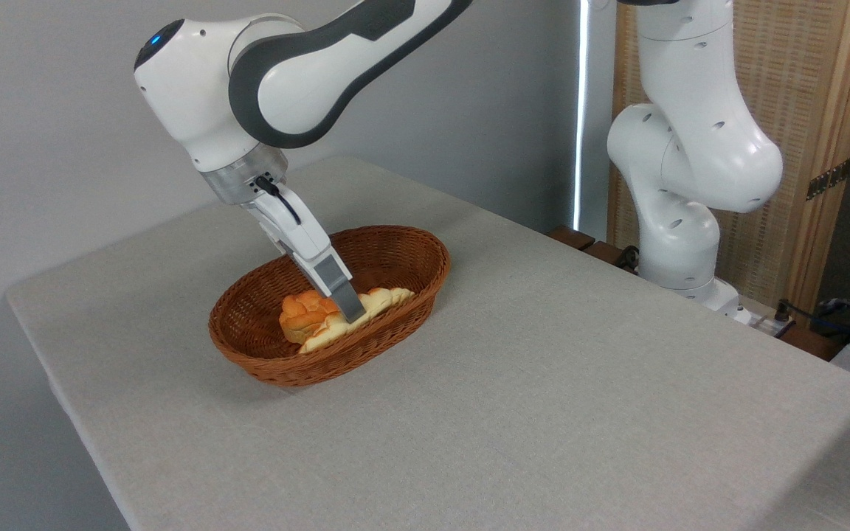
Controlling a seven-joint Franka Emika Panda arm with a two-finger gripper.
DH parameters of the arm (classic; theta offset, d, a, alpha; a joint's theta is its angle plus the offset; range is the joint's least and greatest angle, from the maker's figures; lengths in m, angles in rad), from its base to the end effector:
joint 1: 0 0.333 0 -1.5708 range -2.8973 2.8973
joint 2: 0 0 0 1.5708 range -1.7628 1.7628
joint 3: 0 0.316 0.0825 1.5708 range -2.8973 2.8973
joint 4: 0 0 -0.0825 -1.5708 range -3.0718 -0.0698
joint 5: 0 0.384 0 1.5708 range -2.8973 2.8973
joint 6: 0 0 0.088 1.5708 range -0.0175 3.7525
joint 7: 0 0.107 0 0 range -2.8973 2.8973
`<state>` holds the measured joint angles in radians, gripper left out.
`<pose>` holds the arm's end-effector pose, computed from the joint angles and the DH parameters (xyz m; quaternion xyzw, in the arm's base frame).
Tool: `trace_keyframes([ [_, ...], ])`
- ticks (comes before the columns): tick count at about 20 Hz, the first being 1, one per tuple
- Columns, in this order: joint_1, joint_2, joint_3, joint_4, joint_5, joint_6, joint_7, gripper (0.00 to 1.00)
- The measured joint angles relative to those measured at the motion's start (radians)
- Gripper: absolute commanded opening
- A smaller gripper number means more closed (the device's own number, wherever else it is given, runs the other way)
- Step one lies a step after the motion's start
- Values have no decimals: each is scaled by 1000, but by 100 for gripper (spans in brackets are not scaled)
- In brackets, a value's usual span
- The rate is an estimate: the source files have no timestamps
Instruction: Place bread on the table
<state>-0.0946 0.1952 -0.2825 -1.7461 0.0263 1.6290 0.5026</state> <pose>0.5435 -0.2030 0.4401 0.8924 -0.4248 -0.1504 0.0237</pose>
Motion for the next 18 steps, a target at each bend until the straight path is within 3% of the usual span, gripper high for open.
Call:
trace_keyframes([
  [9,0,-1,1,3,0,0,0,15],
  [12,0,-1,1,3,0,0,0,6],
  [18,1,-1,1,5,0,0,0,2],
])
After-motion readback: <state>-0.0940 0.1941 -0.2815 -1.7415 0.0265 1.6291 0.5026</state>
